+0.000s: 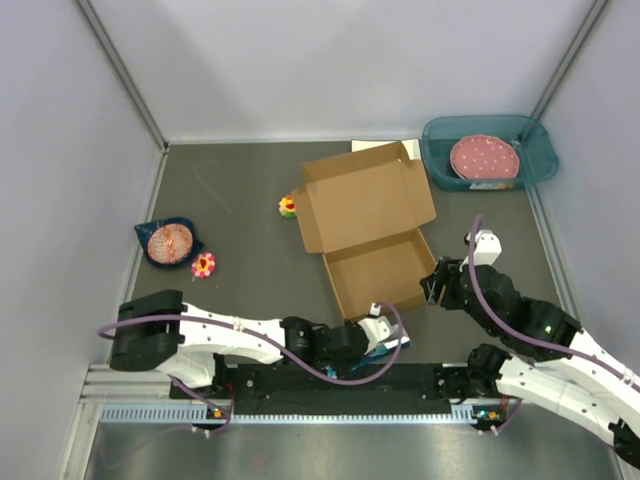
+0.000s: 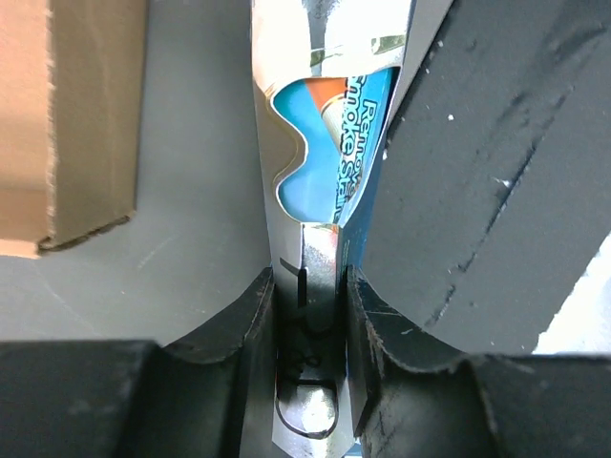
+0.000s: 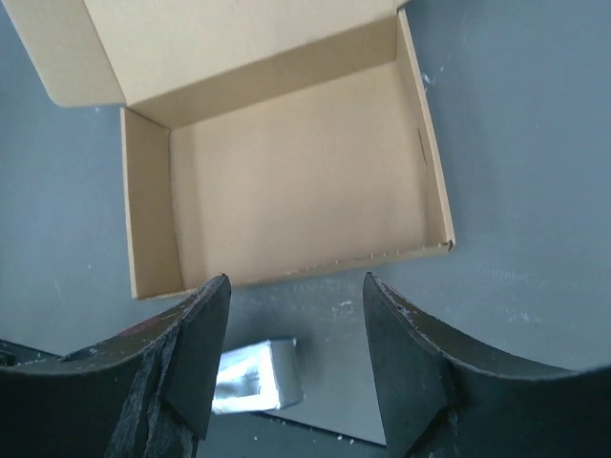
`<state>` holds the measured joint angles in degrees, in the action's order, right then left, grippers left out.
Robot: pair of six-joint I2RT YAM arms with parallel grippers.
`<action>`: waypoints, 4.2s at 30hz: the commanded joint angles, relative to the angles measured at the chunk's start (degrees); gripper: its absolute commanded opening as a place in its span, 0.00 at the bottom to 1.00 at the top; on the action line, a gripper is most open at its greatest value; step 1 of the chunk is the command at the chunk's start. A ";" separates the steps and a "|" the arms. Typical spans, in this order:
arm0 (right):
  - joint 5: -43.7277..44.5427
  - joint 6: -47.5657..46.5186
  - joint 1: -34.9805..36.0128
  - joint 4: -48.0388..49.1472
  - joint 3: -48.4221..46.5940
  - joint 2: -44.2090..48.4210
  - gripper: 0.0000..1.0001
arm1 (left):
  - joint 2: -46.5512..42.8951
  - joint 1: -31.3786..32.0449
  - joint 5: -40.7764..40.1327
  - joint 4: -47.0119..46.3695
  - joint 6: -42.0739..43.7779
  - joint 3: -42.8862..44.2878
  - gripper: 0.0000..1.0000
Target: Fold the paper box
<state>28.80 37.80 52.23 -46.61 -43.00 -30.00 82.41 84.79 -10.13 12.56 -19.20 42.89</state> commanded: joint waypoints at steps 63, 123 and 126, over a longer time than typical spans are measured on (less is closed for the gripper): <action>-13.50 18.89 1.91 13.21 16.99 -25.02 0.00 | -11.40 14.87 -29.77 -2.63 -38.63 -14.24 0.00; -10.43 23.90 21.86 17.78 11.89 -35.74 0.00 | -21.84 9.42 -44.45 53.89 -87.24 -8.70 0.00; -10.34 23.81 21.86 17.78 11.80 -36.09 0.00 | -23.87 9.42 -44.80 52.67 -85.22 -9.58 0.00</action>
<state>17.93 60.75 73.14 -30.85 -30.74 -66.78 61.54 94.26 -52.29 61.45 -101.38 34.65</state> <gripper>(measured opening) 0.003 0.009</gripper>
